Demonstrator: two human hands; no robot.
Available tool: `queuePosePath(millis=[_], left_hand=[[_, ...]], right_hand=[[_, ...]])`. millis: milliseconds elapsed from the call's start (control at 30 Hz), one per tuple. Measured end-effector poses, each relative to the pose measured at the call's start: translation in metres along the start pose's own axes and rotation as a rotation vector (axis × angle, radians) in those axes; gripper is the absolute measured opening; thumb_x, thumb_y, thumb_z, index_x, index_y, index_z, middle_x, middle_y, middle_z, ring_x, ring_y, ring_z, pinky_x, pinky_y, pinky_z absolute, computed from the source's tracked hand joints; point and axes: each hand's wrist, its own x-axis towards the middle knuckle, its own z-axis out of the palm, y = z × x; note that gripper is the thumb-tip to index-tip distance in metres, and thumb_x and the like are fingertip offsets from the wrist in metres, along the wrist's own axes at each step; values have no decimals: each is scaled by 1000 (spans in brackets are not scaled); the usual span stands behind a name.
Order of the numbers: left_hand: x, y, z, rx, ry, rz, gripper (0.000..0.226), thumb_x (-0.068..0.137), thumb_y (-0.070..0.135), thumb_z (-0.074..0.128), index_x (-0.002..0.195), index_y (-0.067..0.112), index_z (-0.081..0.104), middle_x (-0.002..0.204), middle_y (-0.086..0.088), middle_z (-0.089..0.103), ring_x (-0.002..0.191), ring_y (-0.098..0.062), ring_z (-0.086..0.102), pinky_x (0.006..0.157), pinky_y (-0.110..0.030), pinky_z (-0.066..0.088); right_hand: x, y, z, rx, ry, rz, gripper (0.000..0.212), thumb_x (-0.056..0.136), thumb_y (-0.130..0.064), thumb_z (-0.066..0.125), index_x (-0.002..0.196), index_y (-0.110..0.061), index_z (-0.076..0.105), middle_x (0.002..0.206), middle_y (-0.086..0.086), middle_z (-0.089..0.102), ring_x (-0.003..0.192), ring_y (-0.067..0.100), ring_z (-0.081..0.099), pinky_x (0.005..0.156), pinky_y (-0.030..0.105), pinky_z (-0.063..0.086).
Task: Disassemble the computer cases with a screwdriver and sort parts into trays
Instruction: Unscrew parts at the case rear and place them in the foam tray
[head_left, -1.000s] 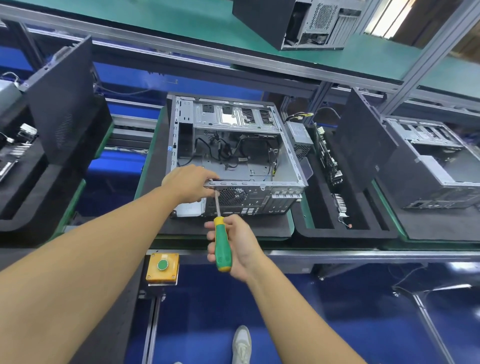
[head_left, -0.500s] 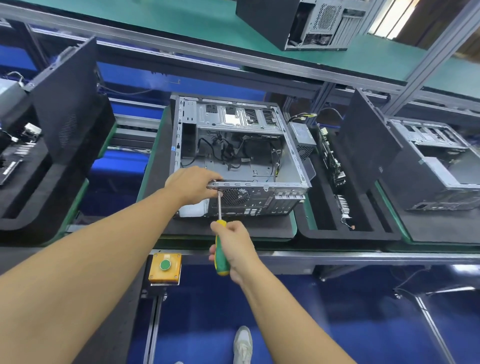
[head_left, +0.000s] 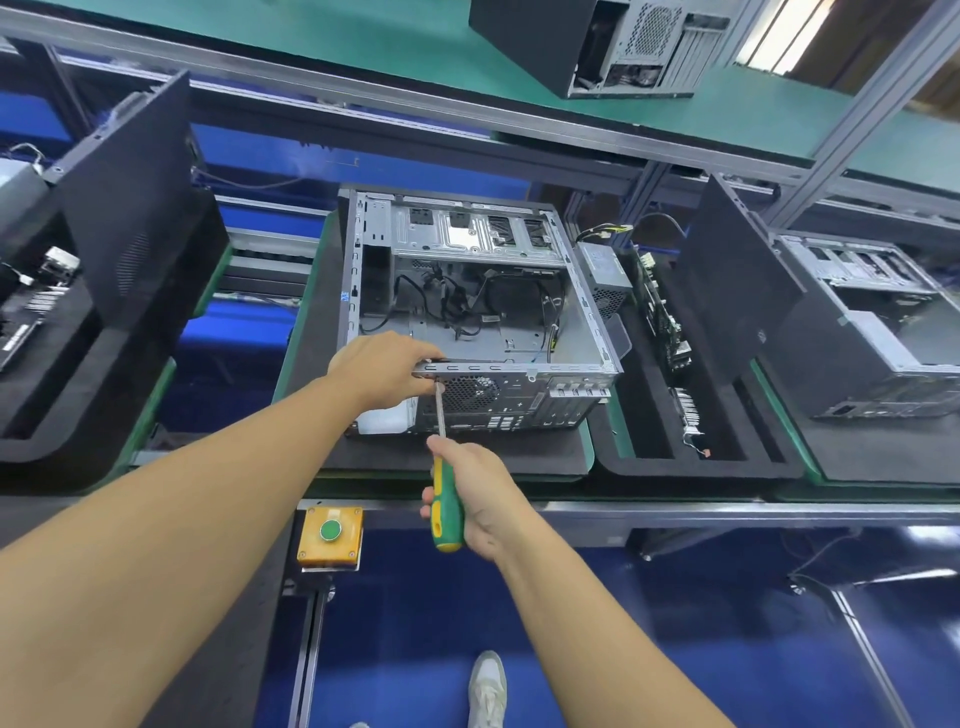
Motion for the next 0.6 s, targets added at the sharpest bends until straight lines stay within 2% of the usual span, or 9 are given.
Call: queuePosePath(millis=[67, 133, 200, 300, 400, 500, 600], left_hand=[[0, 0, 0, 0, 1, -5, 48, 88, 63, 58, 131, 42, 55, 106, 8, 68, 100, -22, 62, 68, -32, 39], [0, 0, 1, -14, -10, -13, 47, 88, 63, 58, 131, 44, 54, 110, 8, 68, 103, -22, 62, 71, -33, 44], [1, -1, 0, -26, -29, -12, 45, 89, 62, 58, 130, 46, 54, 112, 9, 68, 105, -22, 61, 74, -34, 48], [2, -3, -1, -24, -46, 3, 42, 90, 59, 59, 129, 44, 55, 108, 10, 67, 101, -20, 60, 70, -33, 43], [3, -2, -4, -49, -60, 40, 40, 91, 54, 62, 128, 40, 59, 108, 11, 66, 101, -18, 60, 71, -33, 45], [4, 0, -6, -53, -79, 114, 31, 93, 44, 64, 120, 28, 65, 103, 6, 62, 100, -19, 58, 80, -40, 51], [4, 1, -7, -53, -100, 136, 32, 94, 42, 63, 120, 24, 64, 103, 3, 60, 101, -20, 57, 85, -45, 51]], right_hand=[[-3, -6, -1, 129, -103, 86, 25, 97, -28, 52, 100, -5, 61, 80, 9, 59, 53, 17, 54, 54, 30, 50], [-2, -6, -3, 152, -133, 77, 27, 99, -21, 46, 100, -1, 64, 80, 10, 64, 55, 18, 55, 57, 31, 51], [-1, -2, -4, 141, -117, 14, 20, 102, -18, 51, 100, -1, 61, 84, 13, 61, 58, 19, 58, 61, 36, 55], [0, 0, -5, 112, -78, -47, 16, 97, -15, 66, 101, -5, 54, 92, 15, 55, 60, 23, 65, 66, 43, 60], [2, 0, -5, 70, -52, -40, 25, 93, -12, 70, 108, -7, 49, 94, 12, 51, 52, 16, 60, 57, 38, 59], [2, 1, -2, 22, -34, -49, 32, 93, -18, 70, 115, -6, 50, 86, 8, 52, 51, 13, 55, 49, 30, 52], [0, 2, 0, 115, -60, -17, 28, 99, -28, 60, 112, -4, 55, 81, 8, 58, 53, 16, 52, 50, 31, 48]])
